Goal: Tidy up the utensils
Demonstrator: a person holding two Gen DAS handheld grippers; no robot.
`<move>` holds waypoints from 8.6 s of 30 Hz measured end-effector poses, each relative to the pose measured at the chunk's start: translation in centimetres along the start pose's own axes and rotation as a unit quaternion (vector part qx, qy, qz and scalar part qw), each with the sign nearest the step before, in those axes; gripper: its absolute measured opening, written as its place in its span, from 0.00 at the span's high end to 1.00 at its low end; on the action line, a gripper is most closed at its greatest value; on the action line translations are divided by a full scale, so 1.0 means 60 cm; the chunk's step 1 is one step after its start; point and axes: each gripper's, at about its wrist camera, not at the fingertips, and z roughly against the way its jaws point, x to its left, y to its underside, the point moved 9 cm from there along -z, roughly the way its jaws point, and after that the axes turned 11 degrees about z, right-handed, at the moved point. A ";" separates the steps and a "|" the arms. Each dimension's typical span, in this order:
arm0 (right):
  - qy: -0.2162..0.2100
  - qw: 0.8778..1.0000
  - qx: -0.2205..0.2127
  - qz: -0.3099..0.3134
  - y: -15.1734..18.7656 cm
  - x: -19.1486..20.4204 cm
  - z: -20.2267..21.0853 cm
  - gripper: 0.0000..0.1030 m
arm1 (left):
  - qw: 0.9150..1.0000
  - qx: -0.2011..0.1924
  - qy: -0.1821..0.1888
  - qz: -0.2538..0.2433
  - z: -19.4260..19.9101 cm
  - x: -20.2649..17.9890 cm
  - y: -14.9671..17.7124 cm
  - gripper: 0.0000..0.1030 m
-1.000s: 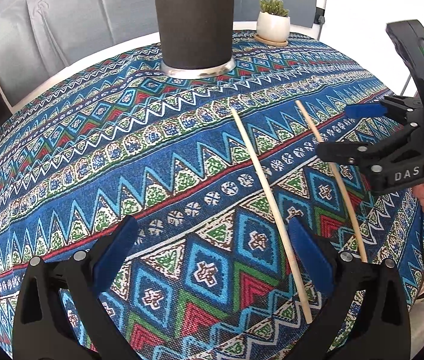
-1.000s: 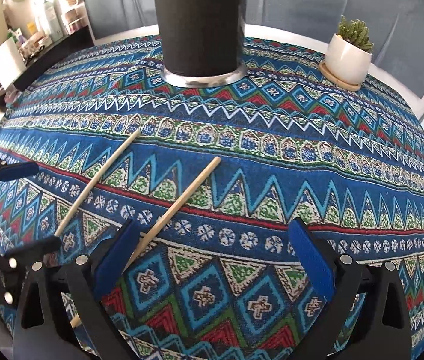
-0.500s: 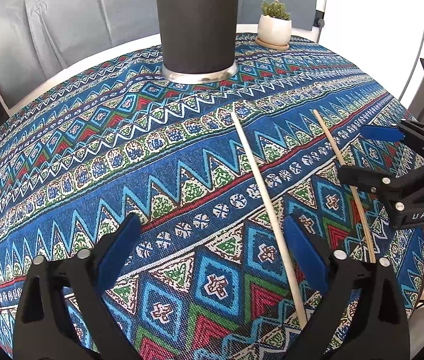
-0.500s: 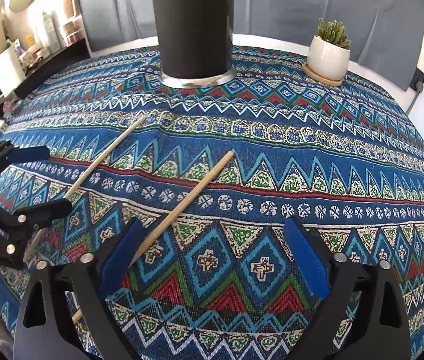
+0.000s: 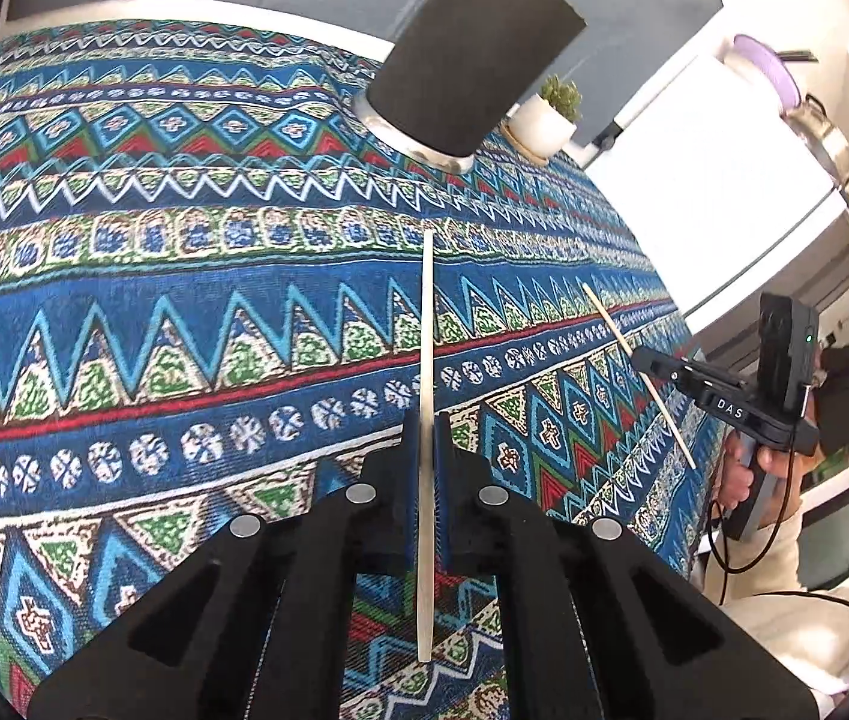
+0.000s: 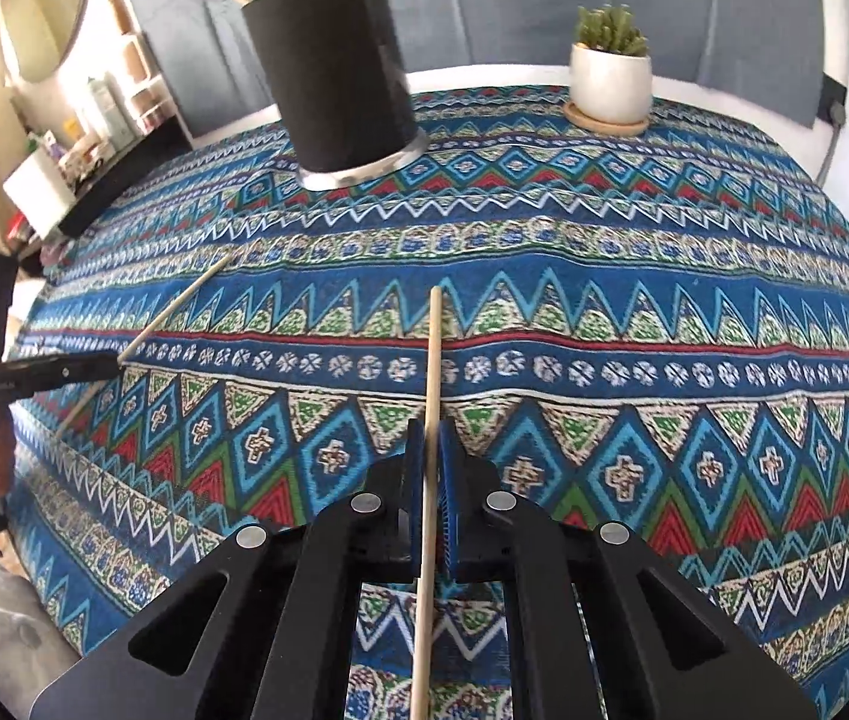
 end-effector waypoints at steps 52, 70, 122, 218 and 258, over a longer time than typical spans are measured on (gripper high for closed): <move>-0.118 0.901 -0.417 0.002 -0.566 0.014 0.142 0.95 | 0.932 -0.335 0.055 -0.124 0.069 -0.255 -0.478 0.95; -0.087 0.870 -0.485 -0.017 -0.599 0.005 0.057 0.95 | 0.904 -0.393 0.133 -0.106 0.017 -0.268 -0.488 0.95; -0.020 0.986 -0.039 0.163 -0.486 0.068 -0.061 0.95 | 0.948 -0.127 -0.130 -0.260 -0.040 -0.252 -0.416 0.95; 0.068 0.978 -0.198 0.015 -0.021 0.057 0.072 0.08 | 0.927 -0.248 -0.261 -0.102 0.102 -0.066 0.009 0.06; 0.067 0.981 -0.183 0.019 -0.020 0.061 0.060 0.08 | 0.931 -0.234 -0.263 -0.099 0.093 -0.061 0.008 0.06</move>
